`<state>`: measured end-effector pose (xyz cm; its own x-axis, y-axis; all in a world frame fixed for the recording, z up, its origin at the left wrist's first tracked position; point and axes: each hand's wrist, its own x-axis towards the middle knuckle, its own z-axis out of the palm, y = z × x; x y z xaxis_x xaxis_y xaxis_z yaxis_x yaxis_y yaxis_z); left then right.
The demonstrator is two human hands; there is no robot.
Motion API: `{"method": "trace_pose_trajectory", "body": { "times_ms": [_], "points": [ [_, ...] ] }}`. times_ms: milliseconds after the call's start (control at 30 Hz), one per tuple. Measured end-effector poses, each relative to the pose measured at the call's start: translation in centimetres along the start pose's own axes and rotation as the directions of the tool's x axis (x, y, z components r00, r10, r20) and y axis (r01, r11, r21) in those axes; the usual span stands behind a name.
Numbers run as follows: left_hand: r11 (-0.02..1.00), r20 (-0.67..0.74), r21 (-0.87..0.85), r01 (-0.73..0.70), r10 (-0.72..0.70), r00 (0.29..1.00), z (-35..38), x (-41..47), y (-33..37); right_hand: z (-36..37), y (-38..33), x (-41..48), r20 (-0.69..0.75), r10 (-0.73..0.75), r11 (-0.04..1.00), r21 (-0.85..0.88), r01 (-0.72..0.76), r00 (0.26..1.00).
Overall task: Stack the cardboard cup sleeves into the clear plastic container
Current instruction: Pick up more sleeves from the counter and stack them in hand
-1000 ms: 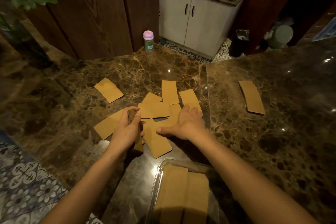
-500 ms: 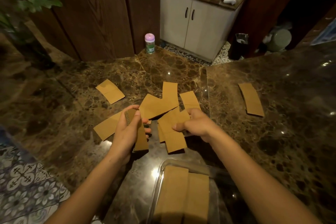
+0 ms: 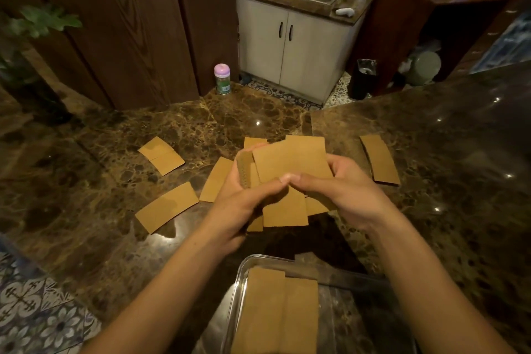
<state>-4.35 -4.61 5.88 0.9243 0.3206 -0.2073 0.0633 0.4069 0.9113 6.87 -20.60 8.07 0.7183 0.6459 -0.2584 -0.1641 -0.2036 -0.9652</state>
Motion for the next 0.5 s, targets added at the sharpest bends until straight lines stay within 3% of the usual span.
{"method": "trace_pose_trajectory", "body": {
  "times_ms": [233,500],
  "points": [
    [0.995,0.024,-0.098,0.01,-0.008,1.0,0.6,-0.2,1.0,1.1,-0.8,-1.9,-0.073,-0.172,0.985,-0.026,0.171,0.982],
    [0.975,0.04,-0.22,-0.01,0.019,0.999,-1.2,0.6,1.6,0.2,0.3,-1.7,-0.228,-0.163,0.987,-0.022,0.162,0.96]
  ]
}}
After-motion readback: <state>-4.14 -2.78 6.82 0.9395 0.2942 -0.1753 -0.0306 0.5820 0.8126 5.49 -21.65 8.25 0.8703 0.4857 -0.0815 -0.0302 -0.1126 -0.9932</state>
